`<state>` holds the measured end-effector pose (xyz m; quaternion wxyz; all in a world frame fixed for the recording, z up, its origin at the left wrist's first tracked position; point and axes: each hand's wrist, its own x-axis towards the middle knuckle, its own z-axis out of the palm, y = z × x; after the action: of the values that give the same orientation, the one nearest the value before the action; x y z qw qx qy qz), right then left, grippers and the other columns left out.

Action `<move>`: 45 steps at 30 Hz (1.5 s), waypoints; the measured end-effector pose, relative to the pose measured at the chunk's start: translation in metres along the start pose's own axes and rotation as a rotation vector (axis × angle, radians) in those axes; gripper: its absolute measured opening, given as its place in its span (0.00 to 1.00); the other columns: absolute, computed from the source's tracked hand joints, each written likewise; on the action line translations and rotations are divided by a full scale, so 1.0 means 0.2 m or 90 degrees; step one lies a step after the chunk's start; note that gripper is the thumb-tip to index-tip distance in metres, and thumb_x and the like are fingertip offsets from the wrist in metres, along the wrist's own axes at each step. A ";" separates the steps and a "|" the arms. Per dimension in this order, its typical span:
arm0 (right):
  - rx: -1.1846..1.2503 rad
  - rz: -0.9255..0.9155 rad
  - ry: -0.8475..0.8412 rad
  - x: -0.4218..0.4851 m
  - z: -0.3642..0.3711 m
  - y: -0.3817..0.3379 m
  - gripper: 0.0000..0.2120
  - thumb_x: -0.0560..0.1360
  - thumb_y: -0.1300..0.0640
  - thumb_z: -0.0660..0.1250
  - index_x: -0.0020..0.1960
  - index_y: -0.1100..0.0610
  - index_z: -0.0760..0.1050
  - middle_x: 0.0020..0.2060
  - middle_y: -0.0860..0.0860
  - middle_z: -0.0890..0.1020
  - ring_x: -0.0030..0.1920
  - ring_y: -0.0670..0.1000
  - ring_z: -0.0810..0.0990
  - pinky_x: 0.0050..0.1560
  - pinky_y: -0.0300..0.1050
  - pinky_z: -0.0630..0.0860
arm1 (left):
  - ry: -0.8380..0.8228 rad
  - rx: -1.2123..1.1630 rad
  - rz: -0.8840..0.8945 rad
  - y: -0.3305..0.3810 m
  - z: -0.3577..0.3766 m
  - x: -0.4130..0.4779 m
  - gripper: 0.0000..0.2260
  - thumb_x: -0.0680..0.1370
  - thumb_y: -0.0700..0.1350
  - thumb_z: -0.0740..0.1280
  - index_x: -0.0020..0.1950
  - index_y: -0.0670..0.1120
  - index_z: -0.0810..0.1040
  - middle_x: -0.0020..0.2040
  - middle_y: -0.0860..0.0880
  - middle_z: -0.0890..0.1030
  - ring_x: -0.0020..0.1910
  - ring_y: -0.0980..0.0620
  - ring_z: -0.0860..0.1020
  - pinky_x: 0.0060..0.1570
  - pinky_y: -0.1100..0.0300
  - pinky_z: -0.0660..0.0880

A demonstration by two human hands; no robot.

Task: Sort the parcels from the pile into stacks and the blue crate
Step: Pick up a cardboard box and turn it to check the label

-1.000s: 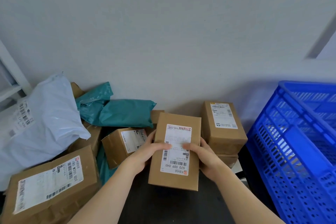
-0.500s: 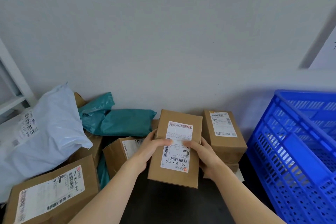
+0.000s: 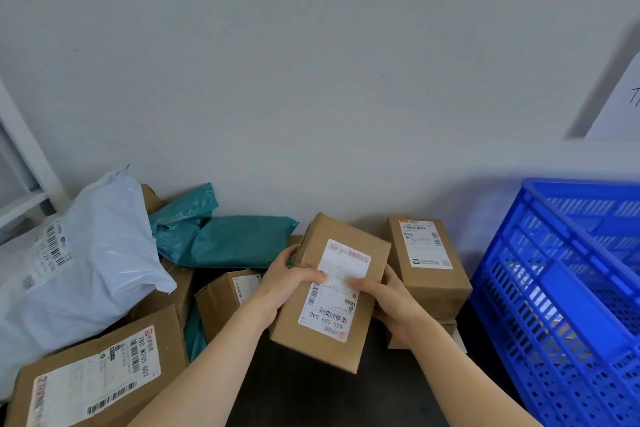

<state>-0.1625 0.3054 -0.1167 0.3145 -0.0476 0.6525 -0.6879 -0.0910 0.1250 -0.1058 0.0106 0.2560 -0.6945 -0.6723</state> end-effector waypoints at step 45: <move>-0.143 0.004 -0.003 -0.05 -0.13 -0.30 0.34 0.59 0.41 0.78 0.62 0.48 0.73 0.52 0.51 0.84 0.55 0.54 0.81 0.59 0.56 0.78 | -0.076 -0.194 0.025 0.22 0.09 -0.13 0.34 0.63 0.53 0.74 0.68 0.52 0.68 0.59 0.47 0.80 0.59 0.45 0.77 0.54 0.47 0.75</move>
<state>-0.1893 0.3291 -0.0620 0.3107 -0.0819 0.7248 -0.6094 -0.0896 0.1493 -0.0568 0.0212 0.1969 -0.5886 -0.7838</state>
